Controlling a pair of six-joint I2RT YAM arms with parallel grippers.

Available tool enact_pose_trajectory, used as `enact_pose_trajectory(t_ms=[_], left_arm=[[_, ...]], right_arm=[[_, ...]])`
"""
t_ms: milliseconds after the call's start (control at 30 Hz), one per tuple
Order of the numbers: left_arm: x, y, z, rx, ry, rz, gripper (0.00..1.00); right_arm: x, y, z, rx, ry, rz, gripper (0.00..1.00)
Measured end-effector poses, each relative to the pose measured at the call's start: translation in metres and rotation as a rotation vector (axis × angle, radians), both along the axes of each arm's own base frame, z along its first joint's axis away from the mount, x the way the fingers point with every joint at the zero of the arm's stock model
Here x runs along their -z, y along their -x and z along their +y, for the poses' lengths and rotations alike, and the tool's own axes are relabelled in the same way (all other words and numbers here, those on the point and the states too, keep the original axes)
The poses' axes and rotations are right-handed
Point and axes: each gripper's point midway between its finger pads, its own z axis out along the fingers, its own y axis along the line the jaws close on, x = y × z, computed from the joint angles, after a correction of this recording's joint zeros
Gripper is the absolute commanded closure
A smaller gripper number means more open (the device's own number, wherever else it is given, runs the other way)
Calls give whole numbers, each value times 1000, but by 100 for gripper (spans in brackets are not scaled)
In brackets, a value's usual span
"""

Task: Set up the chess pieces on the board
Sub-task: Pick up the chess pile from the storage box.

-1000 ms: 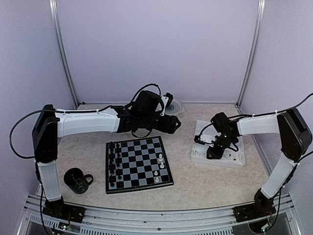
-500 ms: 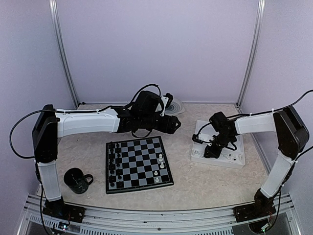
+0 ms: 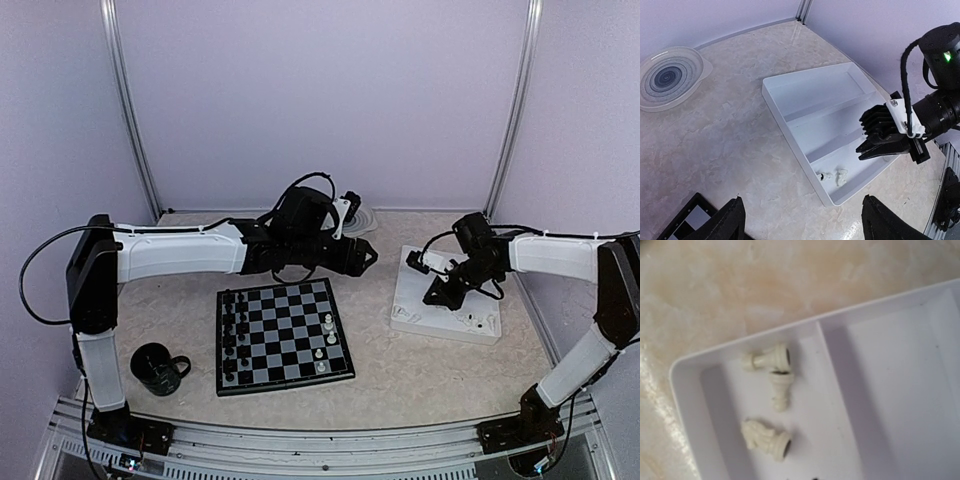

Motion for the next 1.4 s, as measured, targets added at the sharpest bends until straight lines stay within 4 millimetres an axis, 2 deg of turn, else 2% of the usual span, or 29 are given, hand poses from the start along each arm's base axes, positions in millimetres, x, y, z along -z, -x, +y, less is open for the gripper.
enact_pose_trajectory(t_ms=[133, 267, 400, 633, 733, 967, 1167, 1400], left_arm=[[0, 9, -8, 28, 18, 1, 21], [7, 20, -13, 52, 32, 25, 21], [8, 27, -19, 69, 48, 31, 21], [14, 44, -29, 98, 66, 38, 21], [18, 51, -31, 108, 63, 42, 21], [23, 57, -33, 115, 56, 45, 21], [24, 56, -32, 111, 49, 36, 21], [24, 55, -31, 106, 45, 32, 21]], right_arm=[[-4, -1, -2, 12, -51, 17, 92], [-7, -2, -4, 24, -97, 36, 92], [-3, 2, -1, 24, -124, 77, 90], [20, 9, -2, 50, -137, 191, 67], [30, 12, -5, 61, -118, 224, 61], [25, 11, -20, 60, -36, 147, 61], [40, 26, -29, 20, 23, 164, 62], [55, 25, -35, 2, 70, 174, 71]])
